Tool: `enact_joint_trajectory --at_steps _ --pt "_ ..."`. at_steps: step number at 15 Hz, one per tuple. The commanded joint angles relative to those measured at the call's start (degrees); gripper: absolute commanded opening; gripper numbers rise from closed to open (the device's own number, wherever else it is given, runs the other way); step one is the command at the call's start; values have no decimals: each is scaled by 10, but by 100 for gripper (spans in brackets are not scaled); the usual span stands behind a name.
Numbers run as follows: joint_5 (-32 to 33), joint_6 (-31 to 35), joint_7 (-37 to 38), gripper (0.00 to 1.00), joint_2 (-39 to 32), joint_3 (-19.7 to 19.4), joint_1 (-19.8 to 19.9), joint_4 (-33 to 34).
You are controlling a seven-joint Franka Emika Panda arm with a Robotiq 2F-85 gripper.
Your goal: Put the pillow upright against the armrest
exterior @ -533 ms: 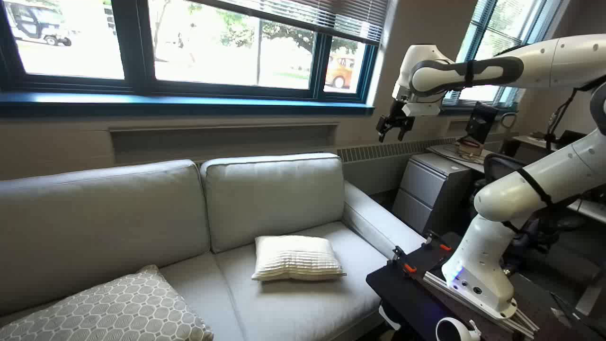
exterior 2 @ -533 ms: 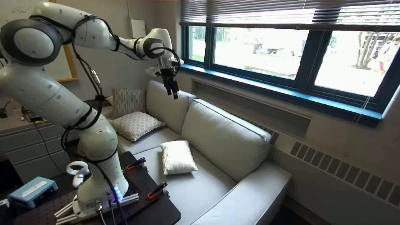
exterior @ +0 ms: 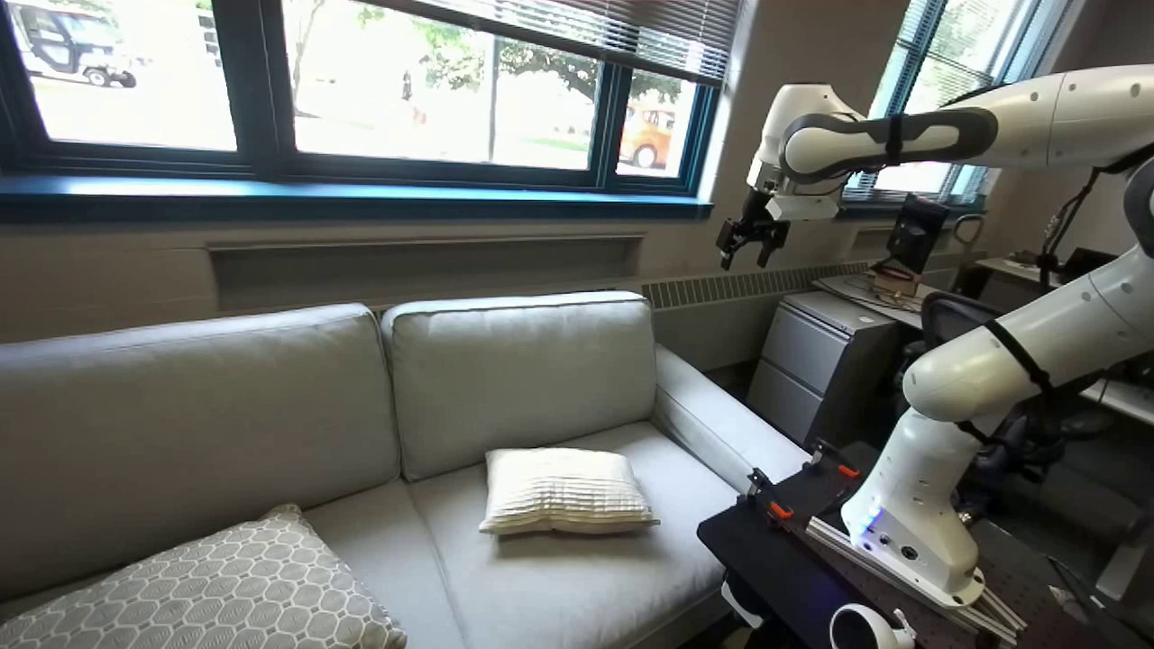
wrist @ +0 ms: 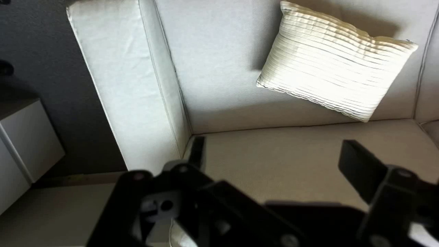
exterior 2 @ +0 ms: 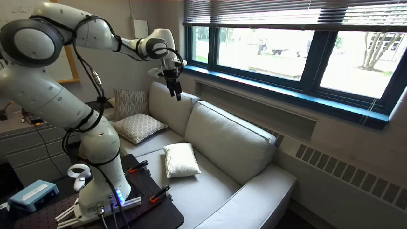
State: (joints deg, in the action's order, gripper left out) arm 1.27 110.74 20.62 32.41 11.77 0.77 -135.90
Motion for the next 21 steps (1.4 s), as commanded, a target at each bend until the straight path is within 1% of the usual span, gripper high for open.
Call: enact_joint_trajectory --at_steps 1,5,7,10,13,16,18,21 --pt "4 -1 3 100 -1 -6 -8 1" --pt "9 1 10 100 -3 -5 -3 2" --pt "10 12 6 100 -15 -13 2 8" --pt "2 55 -12 100 -62 -35 6 28" --pt "-25 108 -35 100 -143 -62 2 58" --pt "-62 138 -58 100 -249 -77 -7 107" --pt "-81 142 -72 100 -322 -79 -11 147" --pt "-106 124 -86 100 -429 -77 -18 211"
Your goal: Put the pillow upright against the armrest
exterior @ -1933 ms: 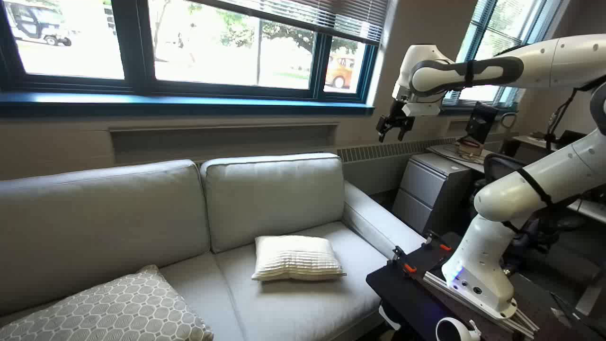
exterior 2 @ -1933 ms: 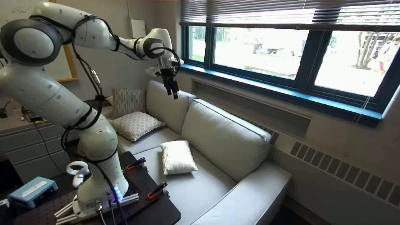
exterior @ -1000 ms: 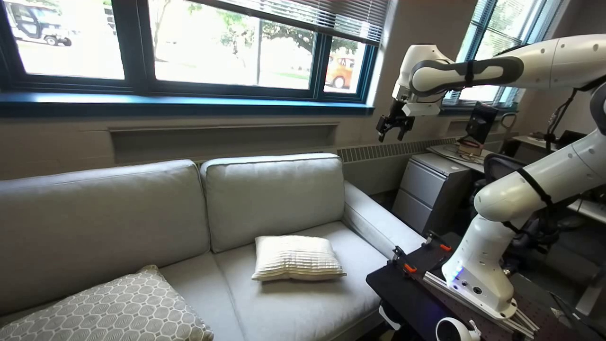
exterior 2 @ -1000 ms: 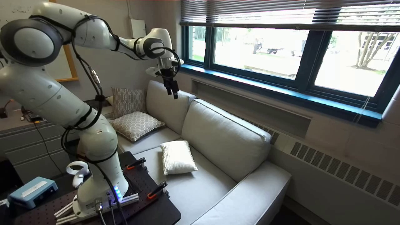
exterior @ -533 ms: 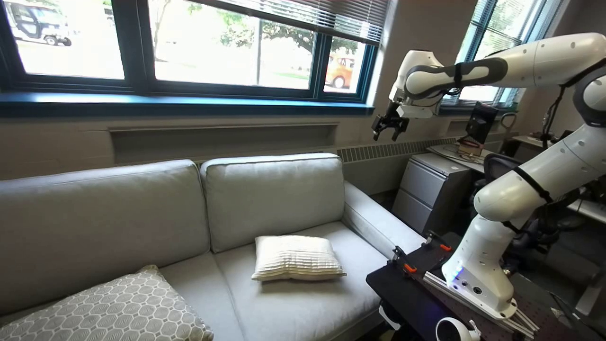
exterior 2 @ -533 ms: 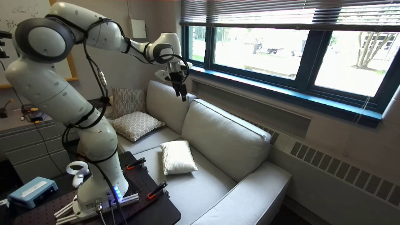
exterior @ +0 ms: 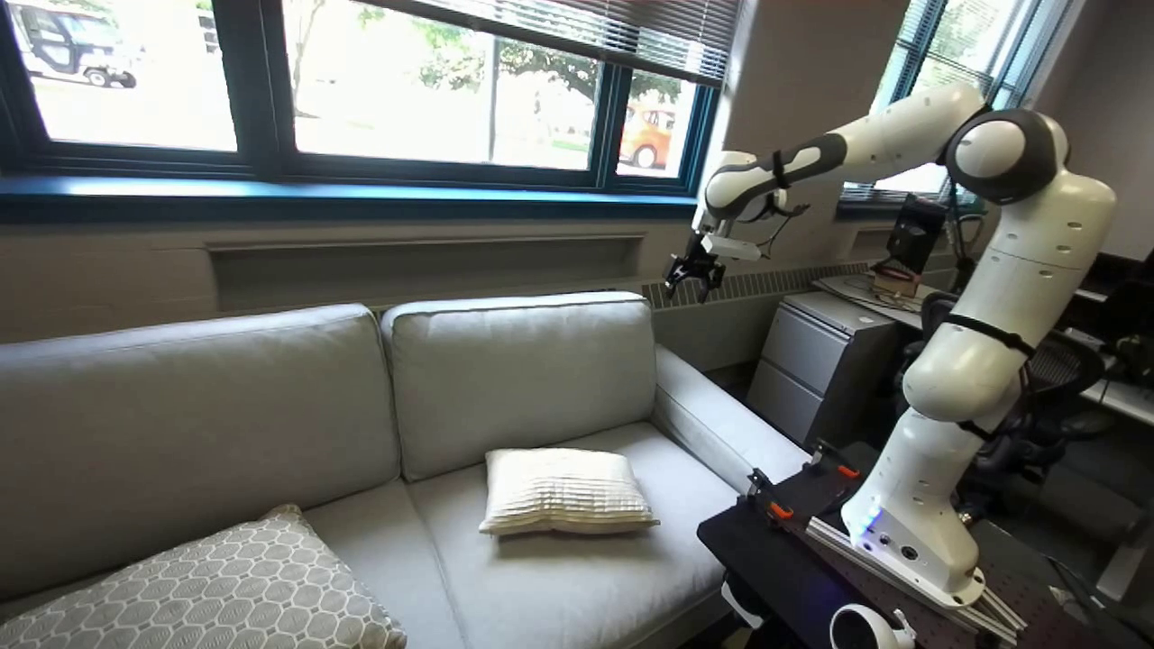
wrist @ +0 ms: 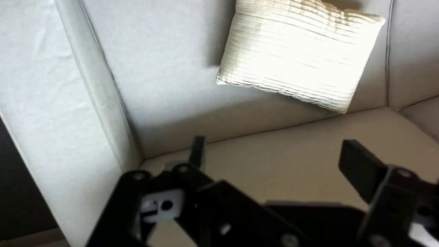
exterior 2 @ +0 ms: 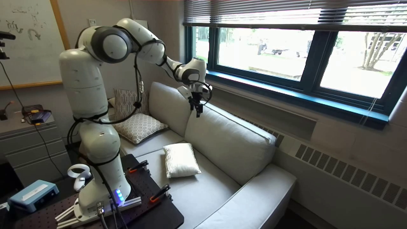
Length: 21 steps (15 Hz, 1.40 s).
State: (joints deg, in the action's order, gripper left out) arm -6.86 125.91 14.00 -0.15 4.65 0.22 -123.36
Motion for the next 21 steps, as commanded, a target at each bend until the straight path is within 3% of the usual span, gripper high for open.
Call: enact_joint_trajectory --at_steps 1,5,6,9,14,18,21 --pt "-27 -37 -19 100 -134 -4 -16 103" --pt "-6 -92 5 100 -229 -10 -32 167" --pt "-17 -46 -8 100 -189 -10 -31 113" --pt "-17 -65 -7 100 -231 -12 -34 147" --pt "-15 -59 -10 100 -231 -14 -35 155" --pt "-46 -85 -67 100 -319 -9 -10 242" --pt "-88 -117 -151 100 -420 6 21 336"
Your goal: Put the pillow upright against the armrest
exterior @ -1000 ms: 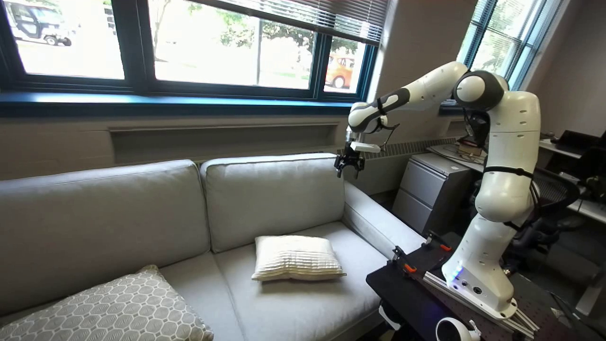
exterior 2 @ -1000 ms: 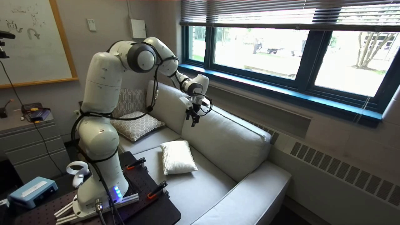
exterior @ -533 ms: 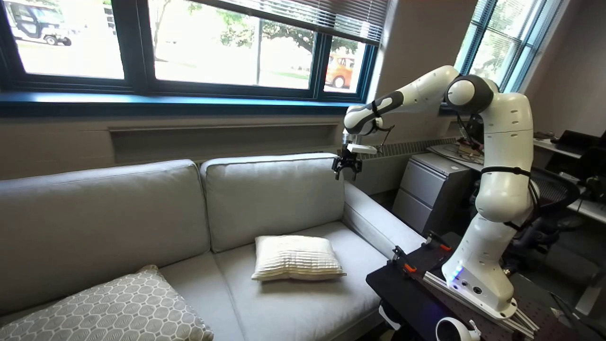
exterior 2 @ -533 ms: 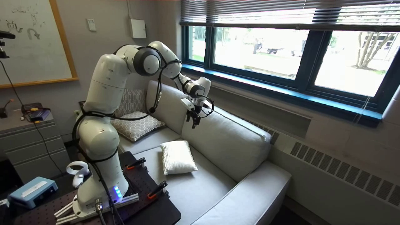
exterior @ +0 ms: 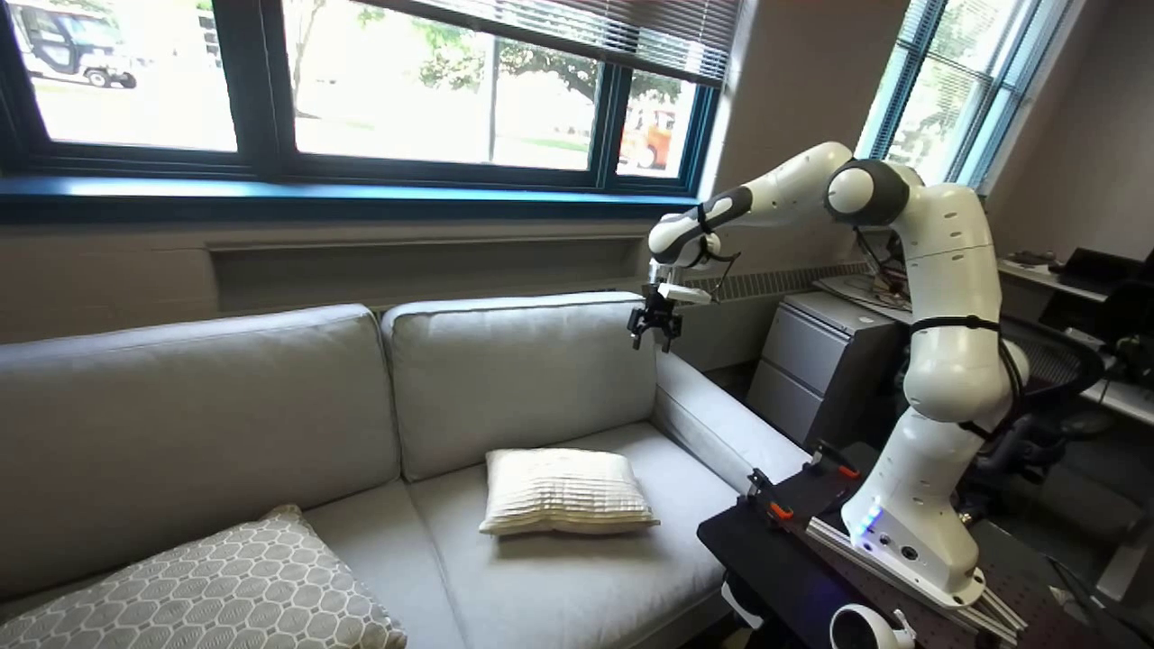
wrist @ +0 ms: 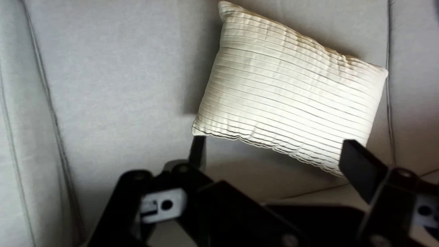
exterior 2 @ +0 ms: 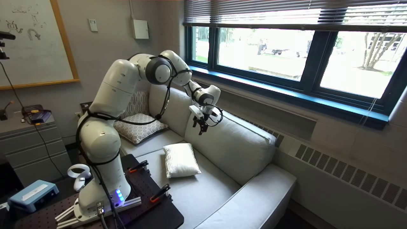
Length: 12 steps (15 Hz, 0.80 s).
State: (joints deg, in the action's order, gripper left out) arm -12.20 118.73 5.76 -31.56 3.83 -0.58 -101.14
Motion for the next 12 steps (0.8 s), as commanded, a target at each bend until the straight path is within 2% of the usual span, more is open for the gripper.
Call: enact_joint_trajectory --at_steps 1,8,12 --pt "-43 -58 -88 100 -135 18 36 140" --pt "-53 -177 -134 100 -329 32 61 328" --pt "-45 -243 -122 100 -414 34 51 427"
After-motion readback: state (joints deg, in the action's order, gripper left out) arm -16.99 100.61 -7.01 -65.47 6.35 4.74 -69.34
